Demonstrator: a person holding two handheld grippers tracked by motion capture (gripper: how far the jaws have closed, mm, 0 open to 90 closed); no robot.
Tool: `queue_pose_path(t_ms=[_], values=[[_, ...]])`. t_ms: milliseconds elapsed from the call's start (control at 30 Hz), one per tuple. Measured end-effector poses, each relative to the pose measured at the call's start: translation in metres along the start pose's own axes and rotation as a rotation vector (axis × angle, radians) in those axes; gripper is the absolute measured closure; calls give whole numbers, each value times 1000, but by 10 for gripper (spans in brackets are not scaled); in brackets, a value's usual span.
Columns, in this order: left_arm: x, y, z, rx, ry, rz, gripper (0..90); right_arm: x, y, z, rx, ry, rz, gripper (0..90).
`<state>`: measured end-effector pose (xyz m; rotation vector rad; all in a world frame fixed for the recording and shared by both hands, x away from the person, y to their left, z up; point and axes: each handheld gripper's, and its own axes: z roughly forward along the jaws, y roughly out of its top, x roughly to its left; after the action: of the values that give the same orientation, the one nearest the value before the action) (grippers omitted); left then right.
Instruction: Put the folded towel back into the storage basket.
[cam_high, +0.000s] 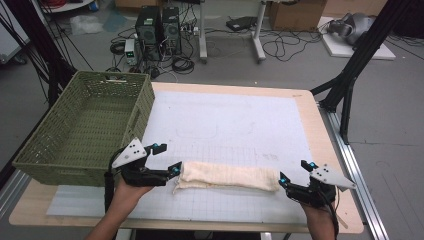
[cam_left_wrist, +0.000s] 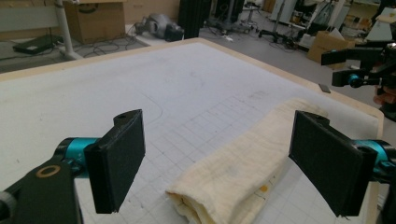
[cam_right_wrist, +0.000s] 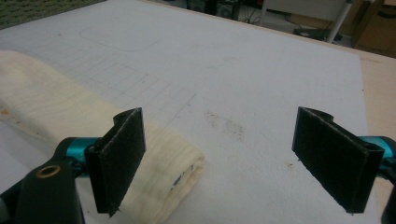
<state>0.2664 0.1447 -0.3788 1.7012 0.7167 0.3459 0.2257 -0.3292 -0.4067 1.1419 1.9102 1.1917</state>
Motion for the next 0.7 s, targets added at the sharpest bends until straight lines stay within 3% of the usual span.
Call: queue_pose_path(t_ms=[333, 567, 700], values=[[1, -3, 22, 47, -19, -27, 189, 1, 0, 1, 0, 1, 8, 159], [10, -15, 43, 127, -20, -49, 225, 1, -1, 1, 9, 0, 10, 159], [14, -24, 53, 209, 11, -65, 265, 0, -2, 2, 13, 1, 7, 159]])
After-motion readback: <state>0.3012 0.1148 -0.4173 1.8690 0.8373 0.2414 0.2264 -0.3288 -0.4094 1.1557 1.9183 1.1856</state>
